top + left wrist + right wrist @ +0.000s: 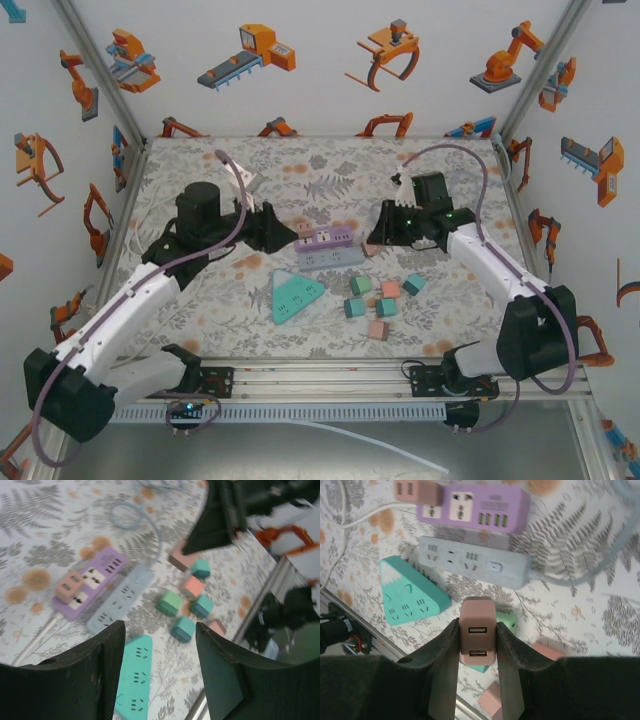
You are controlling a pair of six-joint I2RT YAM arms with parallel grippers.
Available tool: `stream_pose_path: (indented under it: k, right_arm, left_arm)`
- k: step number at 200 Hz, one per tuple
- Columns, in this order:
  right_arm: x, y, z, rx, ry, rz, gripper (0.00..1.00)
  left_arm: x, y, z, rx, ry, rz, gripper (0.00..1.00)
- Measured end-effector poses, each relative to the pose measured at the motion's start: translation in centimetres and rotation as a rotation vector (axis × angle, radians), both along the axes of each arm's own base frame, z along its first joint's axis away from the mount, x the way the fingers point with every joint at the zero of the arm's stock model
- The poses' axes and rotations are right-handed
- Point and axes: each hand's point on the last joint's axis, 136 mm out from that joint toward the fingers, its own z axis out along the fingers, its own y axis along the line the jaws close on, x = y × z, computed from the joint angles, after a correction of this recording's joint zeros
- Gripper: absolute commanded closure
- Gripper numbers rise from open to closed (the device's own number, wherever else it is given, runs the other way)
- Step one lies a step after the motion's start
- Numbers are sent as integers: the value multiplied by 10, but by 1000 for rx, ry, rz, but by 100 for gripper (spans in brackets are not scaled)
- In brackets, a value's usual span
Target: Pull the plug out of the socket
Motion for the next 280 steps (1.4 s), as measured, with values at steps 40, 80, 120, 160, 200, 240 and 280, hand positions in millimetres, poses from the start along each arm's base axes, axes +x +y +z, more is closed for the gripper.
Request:
stream_pose_path:
  k: [40, 80, 120, 160, 200, 240, 280]
  right_arm:
    - [-9, -24, -37, -1, 98, -89, 91]
    - [-4, -36, -60, -23, 131, -121, 89]
    - [-6, -35, -92, -32, 182, -114, 83]
    - [-1, -35, -92, -29, 162, -116, 57]
    - [-3, -42, -101, -77, 164, -128, 45]
    - [-3, -47, -104, -109, 155, -135, 45]
    - [-2, -52, -82, -124, 88, -148, 45]
  left_arm:
    - [-78, -24, 0, 24, -95, -265, 39]
    - [-101, -24, -18, 57, -112, -324, 39]
    - [-94, -21, -29, 95, -104, -278, 40]
    - [-87, -24, -38, 120, -85, -262, 40]
    - [-82, -27, -49, 145, -61, -255, 40]
    - [-77, -25, -50, 157, -66, -227, 40]
    - [-60, -17, -54, 188, -66, -119, 40]
